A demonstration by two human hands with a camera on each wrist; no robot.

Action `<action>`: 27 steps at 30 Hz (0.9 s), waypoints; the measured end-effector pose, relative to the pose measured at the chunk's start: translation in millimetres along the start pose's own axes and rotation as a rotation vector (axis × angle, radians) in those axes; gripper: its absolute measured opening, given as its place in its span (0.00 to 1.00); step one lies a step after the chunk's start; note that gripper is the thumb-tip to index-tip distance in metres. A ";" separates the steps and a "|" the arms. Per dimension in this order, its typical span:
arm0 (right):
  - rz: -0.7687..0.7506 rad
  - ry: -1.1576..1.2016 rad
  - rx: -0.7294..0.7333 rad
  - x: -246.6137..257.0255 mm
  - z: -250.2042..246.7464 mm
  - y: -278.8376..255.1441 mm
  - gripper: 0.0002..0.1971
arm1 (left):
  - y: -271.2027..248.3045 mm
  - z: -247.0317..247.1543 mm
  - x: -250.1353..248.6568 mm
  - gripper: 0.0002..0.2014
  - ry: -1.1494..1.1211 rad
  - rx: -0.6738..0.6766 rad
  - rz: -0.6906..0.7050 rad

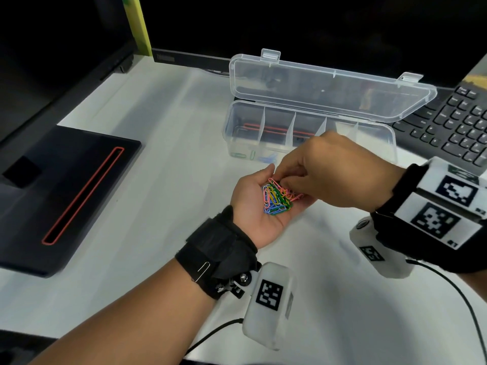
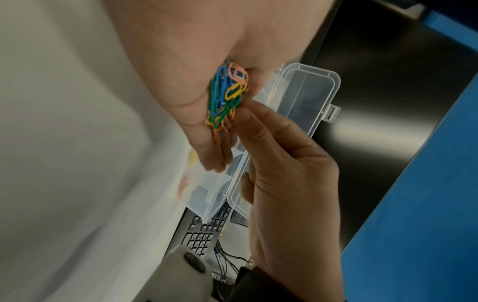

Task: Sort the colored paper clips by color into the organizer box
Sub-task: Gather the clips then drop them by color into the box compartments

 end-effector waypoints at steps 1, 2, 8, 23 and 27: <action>0.002 0.011 0.006 0.3 -0.8 -0.1 0.10 | 0.3 -0.1 0.0 0.21 0.007 -0.001 0.004; 0.006 0.010 0.016 0.7 -1.1 0.2 0.10 | 0.4 0.2 0.0 0.21 0.014 -0.003 0.006; 0.032 -0.055 0.050 4.2 1.0 3.0 0.08 | -1.2 1.5 1.8 0.27 0.040 0.011 0.008; 0.186 0.386 0.038 -14.6 -2.2 7.3 0.03 | 0.5 0.3 -1.6 0.23 -0.050 -0.031 -0.001; 0.226 0.542 0.072 -18.1 -4.6 1.0 0.06 | -1.8 1.8 -1.6 0.28 -0.016 0.021 -0.028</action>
Point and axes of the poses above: each hand's wrist, its own y-axis towards the middle knuckle, its own z-axis out of the palm, x = y × z, the point moved 3 cm from there along y, towards the middle knuckle, and after that the axes turned 10 degrees about z, right-handed, at the moved point
